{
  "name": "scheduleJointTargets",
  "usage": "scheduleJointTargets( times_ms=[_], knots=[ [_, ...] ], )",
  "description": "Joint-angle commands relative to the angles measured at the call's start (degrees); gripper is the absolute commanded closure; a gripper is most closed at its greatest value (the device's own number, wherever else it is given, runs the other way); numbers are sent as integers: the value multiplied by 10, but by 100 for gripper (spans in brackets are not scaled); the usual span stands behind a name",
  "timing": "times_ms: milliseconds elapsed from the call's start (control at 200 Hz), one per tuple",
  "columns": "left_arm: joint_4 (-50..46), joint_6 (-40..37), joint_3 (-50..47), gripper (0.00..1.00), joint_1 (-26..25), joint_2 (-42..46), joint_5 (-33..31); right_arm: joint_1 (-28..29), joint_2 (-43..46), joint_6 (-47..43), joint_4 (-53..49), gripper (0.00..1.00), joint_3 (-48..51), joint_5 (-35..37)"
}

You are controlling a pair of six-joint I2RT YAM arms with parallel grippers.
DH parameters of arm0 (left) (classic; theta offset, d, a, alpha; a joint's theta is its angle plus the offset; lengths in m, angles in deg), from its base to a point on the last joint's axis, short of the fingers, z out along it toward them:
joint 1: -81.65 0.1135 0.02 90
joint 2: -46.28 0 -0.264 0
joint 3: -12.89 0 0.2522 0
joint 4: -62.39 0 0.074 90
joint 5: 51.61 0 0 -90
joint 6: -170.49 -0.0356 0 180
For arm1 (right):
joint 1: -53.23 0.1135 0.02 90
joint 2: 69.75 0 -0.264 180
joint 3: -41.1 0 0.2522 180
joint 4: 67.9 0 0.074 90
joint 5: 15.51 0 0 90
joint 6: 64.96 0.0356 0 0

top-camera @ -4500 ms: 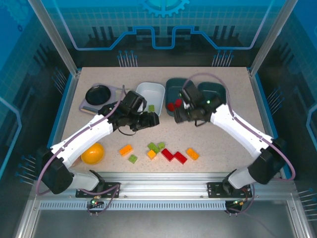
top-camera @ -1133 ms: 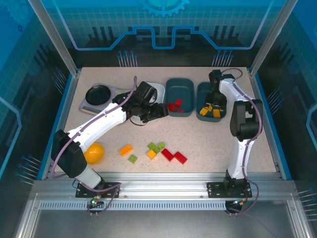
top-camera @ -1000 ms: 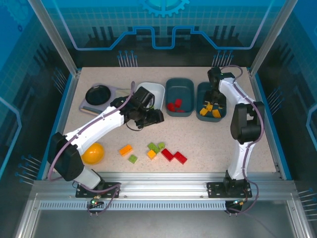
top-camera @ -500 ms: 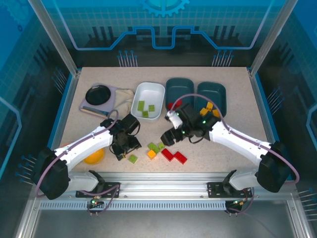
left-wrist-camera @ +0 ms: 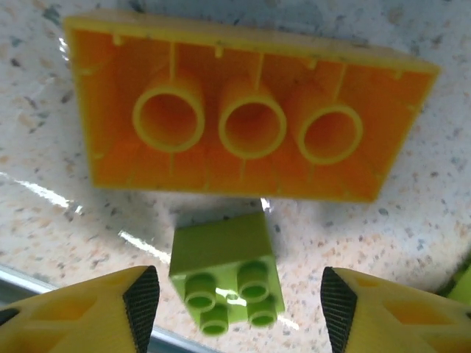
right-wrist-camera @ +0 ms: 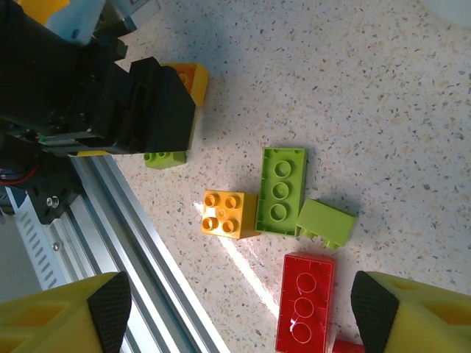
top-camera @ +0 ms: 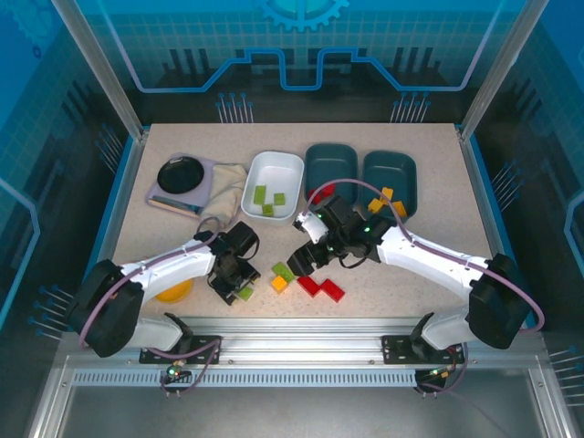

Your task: Sort the legos into containers by color

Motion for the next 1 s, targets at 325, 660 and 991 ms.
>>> scheduleJointTargets(
  times_ms=[325,660,991],
  knots=[
    [44,2,-5,71,4,-16,8,-7,-13,12,-9,21,-24,3],
    [-100,-143,279,72,68,-59,-62,-118,70,105,78,20,-20,0],
    [-133,-265,654,72,133,-379,-62,-167,41,182,148,18,-79,9]
  ],
)
